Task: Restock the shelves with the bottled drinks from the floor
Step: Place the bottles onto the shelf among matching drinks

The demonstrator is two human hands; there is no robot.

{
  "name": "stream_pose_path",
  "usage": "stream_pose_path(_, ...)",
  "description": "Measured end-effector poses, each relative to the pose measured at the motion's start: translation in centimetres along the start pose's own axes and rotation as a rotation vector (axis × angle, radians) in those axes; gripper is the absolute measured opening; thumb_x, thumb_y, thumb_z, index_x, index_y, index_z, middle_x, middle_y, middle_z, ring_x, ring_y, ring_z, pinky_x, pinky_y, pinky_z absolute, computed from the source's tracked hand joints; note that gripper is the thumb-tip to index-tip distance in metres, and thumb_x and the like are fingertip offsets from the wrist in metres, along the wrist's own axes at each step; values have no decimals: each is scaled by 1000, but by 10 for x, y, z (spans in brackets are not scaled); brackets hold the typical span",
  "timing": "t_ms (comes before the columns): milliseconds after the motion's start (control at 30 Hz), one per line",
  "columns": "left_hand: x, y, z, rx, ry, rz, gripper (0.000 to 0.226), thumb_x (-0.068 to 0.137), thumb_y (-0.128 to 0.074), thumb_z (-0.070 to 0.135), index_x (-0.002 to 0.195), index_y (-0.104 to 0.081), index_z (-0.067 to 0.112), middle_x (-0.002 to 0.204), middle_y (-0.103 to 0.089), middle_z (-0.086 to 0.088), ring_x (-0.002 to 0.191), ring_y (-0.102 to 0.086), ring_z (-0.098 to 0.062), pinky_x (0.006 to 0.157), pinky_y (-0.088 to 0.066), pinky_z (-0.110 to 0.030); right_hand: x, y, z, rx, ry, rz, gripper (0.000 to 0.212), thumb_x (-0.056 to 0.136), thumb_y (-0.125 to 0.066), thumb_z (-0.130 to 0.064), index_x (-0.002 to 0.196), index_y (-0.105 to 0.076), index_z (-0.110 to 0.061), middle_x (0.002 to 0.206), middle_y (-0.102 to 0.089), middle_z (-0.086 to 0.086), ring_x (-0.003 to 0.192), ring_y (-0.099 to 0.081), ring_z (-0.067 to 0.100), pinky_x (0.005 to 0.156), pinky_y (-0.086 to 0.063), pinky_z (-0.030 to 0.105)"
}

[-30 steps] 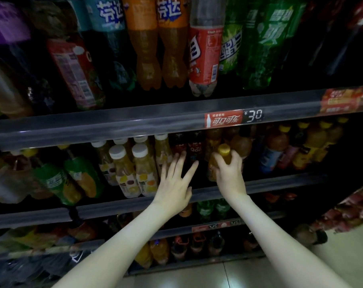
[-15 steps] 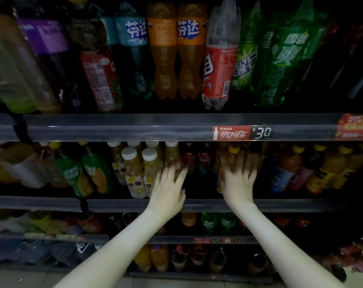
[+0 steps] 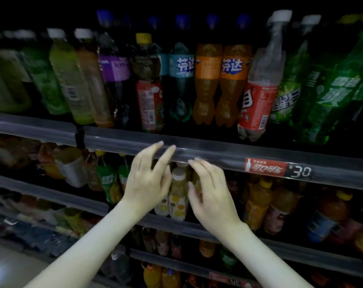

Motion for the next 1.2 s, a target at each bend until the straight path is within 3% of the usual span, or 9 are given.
stream_pose_path(100,33,26,-32,79,28,72,48,90,-57,14,137,-45,13,129,-47,-21,117,-46,-34,102,-36,-40,45,5,-28,33,64,55,45,91,-58,-11,134,-47,-5,129,-53,9,124,-46,18,109,-34,23)
stream_pose_path(233,57,49,-91,166,113,97,53,89,-57,16,140,-44,13,134,-40,-24,122,-39,-37,102,-37,-49,102,-13,-39,71,-16,80,49,93,-56,-17,139,-41,-6,132,-50,8,126,-44,17,108,-34,22)
stream_pose_path(367,72,57,-139,193,140,41,63,85,-66,16,143,-43,14,139,-33,-27,127,-30,-40,104,-33,-55,155,-48,-28,139,-276,41,66,94,-59,-24,149,-23,-14,144,-38,6,134,-35,19,108,-31,26)
stream_pose_path(467,72,53,-158,163,89,-24,68,85,-67,19,147,-37,18,143,-32,-26,130,-31,-42,107,-29,-54,180,-76,-8,200,-466,7,85,87,-66,-33,151,-12,-21,144,-40,9,130,-43,26,102,-39,35)
stream_pose_path(600,61,45,-163,48,30,-71,72,83,-68,17,147,-36,18,144,-32,-24,130,-29,-38,108,-27,-50,186,-87,6,184,-579,42,82,80,-74,-33,144,-26,-14,131,-52,8,120,-53,25,90,-43,28)
stream_pose_path(800,35,45,-126,-305,-64,-50,59,91,-57,26,144,-32,15,142,-36,-12,132,-35,-27,112,-25,-30,139,-38,-25,204,-496,366,77,75,-81,-33,136,-40,-11,122,-56,-4,112,-54,3,91,-43,11)
stream_pose_path(933,15,40,-70,-542,-168,-74,59,93,-56,30,143,-30,11,142,-34,-8,134,-35,-22,115,-27,-30,86,-9,-47,135,-464,372,67,69,-76,-58,117,-63,-13,112,-64,-11,108,-59,-3,97,-48,20)
stream_pose_path(1033,-7,23,-40,-684,-195,-115,61,90,-60,24,141,-31,7,141,-37,-11,135,-34,-21,114,-28,-32,40,3,-58,80,-411,397,43,70,-81,-39,106,-63,-24,108,-61,-23,106,-59,-8,93,-43,11)
stream_pose_path(1200,-58,-36,-8,-600,-232,-273,60,87,-63,23,139,-36,9,137,-40,-12,128,-40,-25,109,-36,-35,-60,-21,11,50,-737,291,59,68,-86,-28,114,-59,-2,103,-61,-13,102,-55,-15,85,-37,0)
Point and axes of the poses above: each hand's wrist, its own x-axis towards the middle knuckle, its own y-axis out of the back of the hand, z = x × y, the point moved 9 cm from there along x, towards the middle knuckle
